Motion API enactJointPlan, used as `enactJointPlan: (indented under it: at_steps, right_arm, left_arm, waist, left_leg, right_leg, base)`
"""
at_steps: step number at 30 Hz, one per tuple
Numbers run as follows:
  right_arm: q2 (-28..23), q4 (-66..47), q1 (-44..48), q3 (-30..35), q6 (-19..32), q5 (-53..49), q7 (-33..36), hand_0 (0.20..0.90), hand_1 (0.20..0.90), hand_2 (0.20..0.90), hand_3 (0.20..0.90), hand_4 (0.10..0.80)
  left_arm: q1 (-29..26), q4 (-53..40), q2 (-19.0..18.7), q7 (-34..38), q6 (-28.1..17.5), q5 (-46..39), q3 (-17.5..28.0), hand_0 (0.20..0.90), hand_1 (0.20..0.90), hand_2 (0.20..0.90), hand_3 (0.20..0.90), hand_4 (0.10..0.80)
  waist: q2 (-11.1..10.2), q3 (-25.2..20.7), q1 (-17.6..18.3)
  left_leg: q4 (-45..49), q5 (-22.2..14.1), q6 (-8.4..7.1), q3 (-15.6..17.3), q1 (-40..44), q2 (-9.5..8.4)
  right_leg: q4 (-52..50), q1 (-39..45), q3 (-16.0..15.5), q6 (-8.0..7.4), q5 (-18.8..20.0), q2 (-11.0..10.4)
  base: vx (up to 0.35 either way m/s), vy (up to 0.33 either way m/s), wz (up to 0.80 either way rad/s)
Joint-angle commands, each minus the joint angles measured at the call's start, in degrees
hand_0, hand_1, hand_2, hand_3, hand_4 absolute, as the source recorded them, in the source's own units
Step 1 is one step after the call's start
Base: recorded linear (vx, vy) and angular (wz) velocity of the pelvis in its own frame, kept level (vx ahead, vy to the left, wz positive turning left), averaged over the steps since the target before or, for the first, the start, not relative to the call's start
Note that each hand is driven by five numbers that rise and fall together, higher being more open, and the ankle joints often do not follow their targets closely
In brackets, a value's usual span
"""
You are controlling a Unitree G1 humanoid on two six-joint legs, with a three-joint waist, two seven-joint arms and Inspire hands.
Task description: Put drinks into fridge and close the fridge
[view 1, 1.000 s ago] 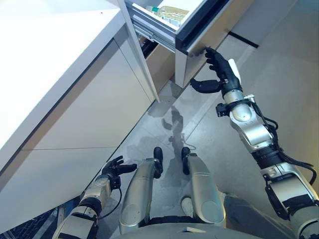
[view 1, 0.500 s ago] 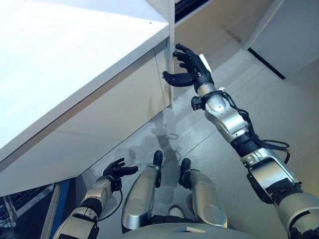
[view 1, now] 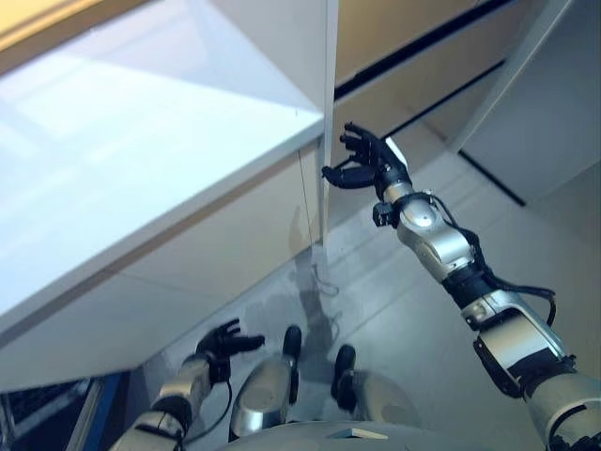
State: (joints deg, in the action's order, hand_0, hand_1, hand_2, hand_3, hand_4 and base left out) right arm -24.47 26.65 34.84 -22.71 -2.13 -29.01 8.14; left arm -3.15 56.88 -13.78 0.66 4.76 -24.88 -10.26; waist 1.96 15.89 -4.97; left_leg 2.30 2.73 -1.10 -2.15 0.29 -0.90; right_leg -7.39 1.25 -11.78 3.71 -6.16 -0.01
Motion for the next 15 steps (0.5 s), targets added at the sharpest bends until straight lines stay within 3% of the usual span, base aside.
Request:
enactJointPlan:
  at_steps: [1,3,6,7,8,10,15]
  right_arm:
    - [0.9,-2.1,-13.8,6.6,5.5,8.2,-3.0,0.9,0.9,0.9,0.9,0.8]
    - [1.6,-0.6,-23.8,8.4,4.1,10.2,-3.1,0.9,0.9,0.9,0.9,0.8]
    - [3.4,8.1,-31.8,10.3,2.2,13.2,-4.2,0.9,0.9,0.9,0.9,0.8]
    - [3.5,9.0,-32.2,10.4,1.3,13.5,-3.9,0.9,0.9,0.9,0.9,0.8]
    - [4.0,20.0,-34.2,12.1,3.6,14.5,-5.6,0.9,0.9,0.9,0.9,0.8]
    - [5.3,30.7,-35.4,14.0,5.0,17.7,-7.7,0.9,0.9,0.9,0.9,0.8]
    - [7.7,46.0,-37.3,15.4,-0.4,20.2,-14.1,0.9,0.9,0.9,0.9,0.8]
  left_arm:
    - [4.5,-0.1,-1.5,0.7,-1.6,-1.2,1.1,0.9,0.9,0.9,0.9,0.8]
    - [6.1,0.1,-1.4,-0.7,-0.3,-1.9,2.5,0.9,0.9,0.9,0.9,0.8]
    - [6.6,2.2,-1.5,-3.1,-0.9,-1.8,3.3,0.9,0.9,0.9,0.9,0.8]
    - [6.5,2.5,-1.6,-3.4,-0.7,-1.7,3.3,0.9,0.9,0.9,0.9,0.8]
    - [6.1,5.3,-1.8,-4.5,-1.6,-1.1,3.4,0.9,0.9,0.9,0.9,0.8]
    - [5.1,8.8,-1.9,-6.0,-2.9,-0.8,3.6,0.9,0.9,0.9,0.9,0.8]
    - [3.7,13.7,-1.3,-7.6,-4.9,3.0,3.5,0.9,0.9,0.9,0.9,0.8]
  waist:
    - [-3.8,-8.4,2.7]
    - [-3.8,-9.5,4.3]
    - [-4.0,-10.2,6.4]
    - [-4.0,-10.2,6.5]
    - [-4.1,-10.4,7.1]
    - [-4.1,-10.5,7.5]
    - [-3.9,-10.7,7.5]
  left_leg:
    - [0.4,-7.5,2.2,6.2,2.3,-1.73]
    - [-1.4,-7.3,2.45,6.8,3.6,-1.49]
    - [-2.5,-7.4,2.6,8.0,4.7,-1.19]
    - [-2.6,-7.4,2.64,8.1,4.8,-1.17]
    - [-2.8,-7.5,2.72,8.4,5.3,-1.07]
    - [-3.3,-7.5,2.84,8.5,5.8,-0.96]
    - [-4.5,-7.1,2.78,7.8,6.5,-1.01]
  right_leg:
    - [7.6,1.4,3.5,-6.85,5.9,-3.5]
    - [7.7,1.6,4.4,-7.16,5.8,-3.1]
    - [8.0,1.9,5.3,-7.43,5.8,-2.6]
    - [8.0,1.9,5.4,-7.45,5.8,-2.6]
    - [8.1,2.2,5.7,-7.52,5.8,-2.4]
    - [8.4,2.7,5.9,-7.45,5.8,-2.1]
    - [8.8,3.4,5.9,-7.34,5.8,-1.6]
  base:
    - [-0.03,0.019,-0.22]
    - [-0.029,0.007,-0.2]
    - [-0.046,-0.015,-0.31]
    - [-0.044,-0.042,-0.29]
    - [-0.042,-0.044,-0.2]
    - [-0.034,-0.044,-0.16]
    - [-0.028,-0.029,-0.11]
